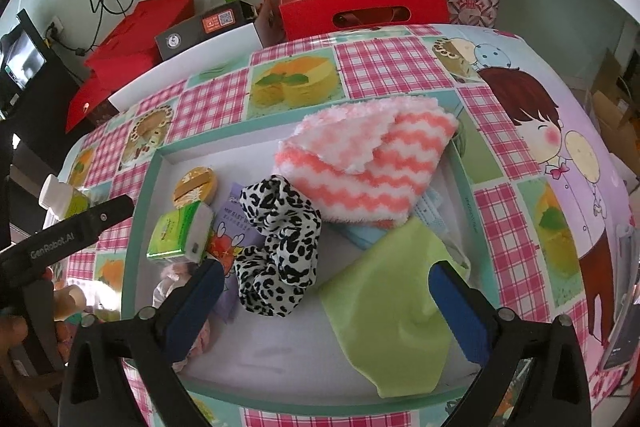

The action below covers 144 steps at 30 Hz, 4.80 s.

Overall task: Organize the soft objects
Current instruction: 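Open both grippers to drop the scrunchie and tissue pack into the tray, then move both grippers toward the red bow hair tie beside the teal box, then grasp the red bow hair tie with the right gripper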

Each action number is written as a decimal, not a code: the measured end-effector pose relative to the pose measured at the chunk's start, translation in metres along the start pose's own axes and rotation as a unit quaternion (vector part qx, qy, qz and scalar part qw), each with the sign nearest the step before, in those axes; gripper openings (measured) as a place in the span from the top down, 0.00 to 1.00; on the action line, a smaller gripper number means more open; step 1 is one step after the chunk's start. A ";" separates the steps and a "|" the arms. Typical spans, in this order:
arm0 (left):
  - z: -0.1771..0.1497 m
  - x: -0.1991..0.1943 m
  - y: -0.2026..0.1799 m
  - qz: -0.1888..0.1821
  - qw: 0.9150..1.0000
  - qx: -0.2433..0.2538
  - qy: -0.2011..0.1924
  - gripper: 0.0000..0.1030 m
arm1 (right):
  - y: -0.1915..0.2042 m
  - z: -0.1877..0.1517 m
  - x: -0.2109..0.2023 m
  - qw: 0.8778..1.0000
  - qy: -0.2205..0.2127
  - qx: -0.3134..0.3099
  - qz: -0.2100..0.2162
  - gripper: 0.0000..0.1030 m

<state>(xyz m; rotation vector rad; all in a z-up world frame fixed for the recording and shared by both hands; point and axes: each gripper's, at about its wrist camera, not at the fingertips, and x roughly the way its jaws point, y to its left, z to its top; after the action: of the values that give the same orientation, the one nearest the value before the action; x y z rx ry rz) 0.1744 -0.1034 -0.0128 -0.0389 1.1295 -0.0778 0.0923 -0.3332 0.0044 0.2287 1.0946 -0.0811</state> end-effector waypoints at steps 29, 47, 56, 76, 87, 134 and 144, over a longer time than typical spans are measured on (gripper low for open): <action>-0.011 -0.033 0.010 -0.052 0.999 -0.006 0.009 0.04 | 0.025 -0.002 -0.013 0.999 0.003 -0.044 -0.022 0.00; -0.049 -0.104 0.020 -0.036 0.999 -0.028 -0.017 0.04 | 0.045 -0.033 -0.052 0.997 0.004 -0.072 -0.008 0.00; -0.074 -0.131 0.031 -0.032 0.998 -0.043 -0.022 0.04 | 0.045 -0.050 -0.067 0.997 0.003 -0.073 0.001 0.00; -0.124 -0.155 0.063 -0.049 0.993 -0.101 -0.046 0.04 | 0.063 -0.087 -0.082 0.993 -0.018 -0.110 0.033 0.00; -0.150 -0.155 0.092 -0.050 0.987 -0.145 -0.040 0.04 | 0.095 -0.103 -0.075 0.985 -0.018 -0.166 0.049 0.00; -0.178 -0.079 0.158 -0.035 0.976 -0.215 0.019 0.04 | 0.191 -0.120 -0.025 0.938 -0.003 -0.320 0.135 0.05; -0.177 -0.072 0.164 -0.039 0.971 -0.233 0.024 0.04 | 0.213 -0.122 -0.011 0.923 0.008 -0.353 0.154 0.21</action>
<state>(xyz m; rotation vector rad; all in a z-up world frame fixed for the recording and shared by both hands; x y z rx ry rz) -0.0096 0.0672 -0.0349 -0.5019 1.1757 0.1188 0.0189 -0.0989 -0.0085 -0.2516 1.0283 0.5934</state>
